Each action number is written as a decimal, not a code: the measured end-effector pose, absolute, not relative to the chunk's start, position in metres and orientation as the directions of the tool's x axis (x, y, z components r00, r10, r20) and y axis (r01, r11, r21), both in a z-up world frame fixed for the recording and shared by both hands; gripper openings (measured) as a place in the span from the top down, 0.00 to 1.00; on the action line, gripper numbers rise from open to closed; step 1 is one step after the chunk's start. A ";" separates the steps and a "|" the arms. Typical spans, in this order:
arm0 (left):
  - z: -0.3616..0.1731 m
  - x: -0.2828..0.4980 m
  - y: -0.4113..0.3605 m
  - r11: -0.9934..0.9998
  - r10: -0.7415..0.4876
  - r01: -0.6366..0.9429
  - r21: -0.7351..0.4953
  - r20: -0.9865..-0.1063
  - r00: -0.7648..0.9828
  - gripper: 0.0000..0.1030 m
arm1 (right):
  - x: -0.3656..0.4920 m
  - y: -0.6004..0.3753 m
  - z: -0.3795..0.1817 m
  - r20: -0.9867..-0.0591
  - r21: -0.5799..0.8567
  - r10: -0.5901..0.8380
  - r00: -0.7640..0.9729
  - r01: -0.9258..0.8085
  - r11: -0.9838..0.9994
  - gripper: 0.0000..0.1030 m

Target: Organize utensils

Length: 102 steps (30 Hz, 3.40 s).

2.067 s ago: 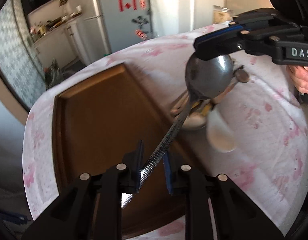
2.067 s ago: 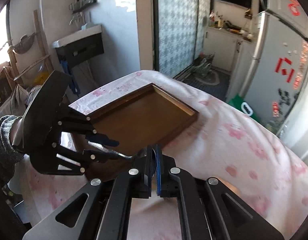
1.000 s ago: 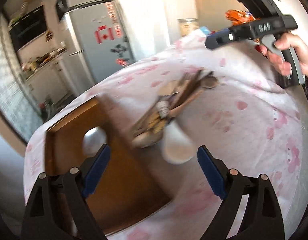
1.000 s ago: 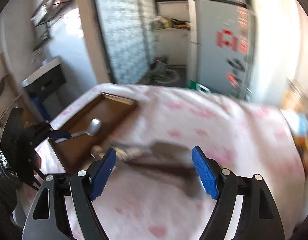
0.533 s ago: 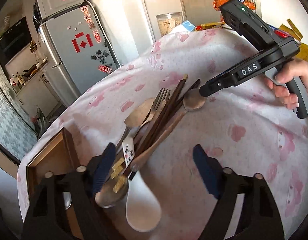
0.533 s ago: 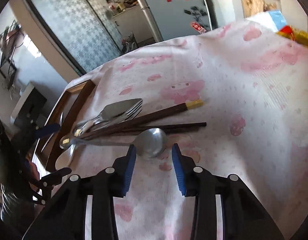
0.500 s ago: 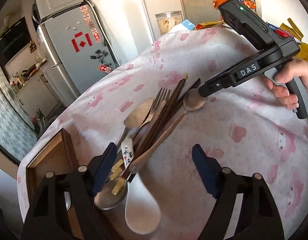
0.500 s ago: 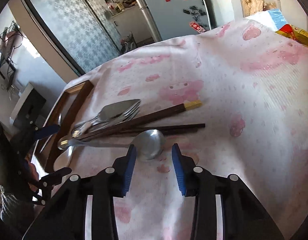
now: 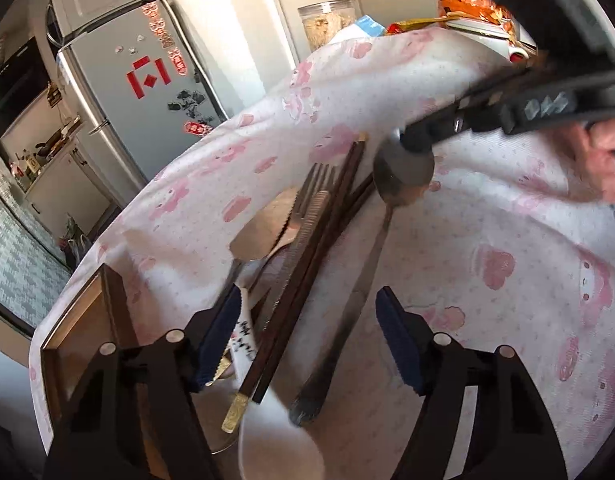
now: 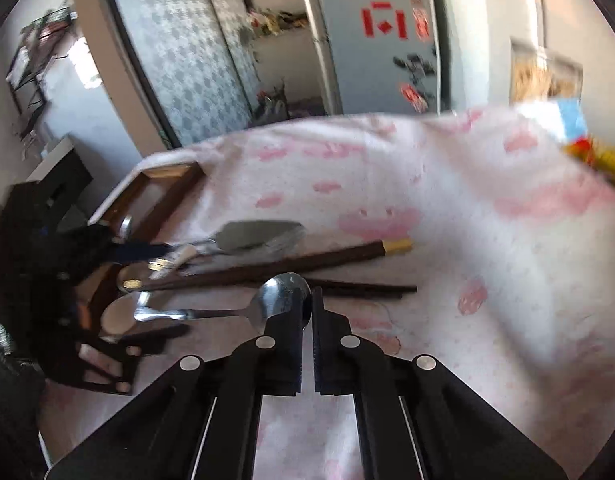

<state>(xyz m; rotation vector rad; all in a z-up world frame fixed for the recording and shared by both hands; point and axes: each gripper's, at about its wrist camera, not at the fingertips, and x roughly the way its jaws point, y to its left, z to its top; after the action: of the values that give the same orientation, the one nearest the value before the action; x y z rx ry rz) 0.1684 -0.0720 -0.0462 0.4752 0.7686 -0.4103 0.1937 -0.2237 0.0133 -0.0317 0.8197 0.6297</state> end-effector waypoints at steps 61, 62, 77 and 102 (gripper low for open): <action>-0.038 0.126 0.123 0.960 -0.012 0.231 0.158 -0.801 0.598 0.87 | 0.200 0.043 0.020 -0.723 0.205 0.625 0.294 -0.773 0.600 0.97; -0.038 0.125 0.126 0.962 -0.007 0.224 0.158 -0.802 0.597 0.87 | 0.199 0.048 0.016 -0.727 0.208 0.624 0.286 -0.774 0.598 0.97; -0.019 0.094 0.092 0.936 -0.033 0.286 0.205 -0.758 0.651 0.28 | 0.181 -0.035 0.048 -0.693 0.248 0.659 0.291 -0.762 0.598 0.35; -0.046 0.142 -0.049 0.822 -0.135 0.511 0.253 -0.784 0.606 0.51 | 0.203 -0.231 -0.003 -0.697 0.362 0.596 0.399 -0.522 0.772 0.35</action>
<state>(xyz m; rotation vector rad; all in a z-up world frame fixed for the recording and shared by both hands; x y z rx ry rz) 0.1419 -0.0489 -0.0464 0.4883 0.8441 -0.3910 0.2027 -0.2313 -0.0034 0.0901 0.9192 0.7086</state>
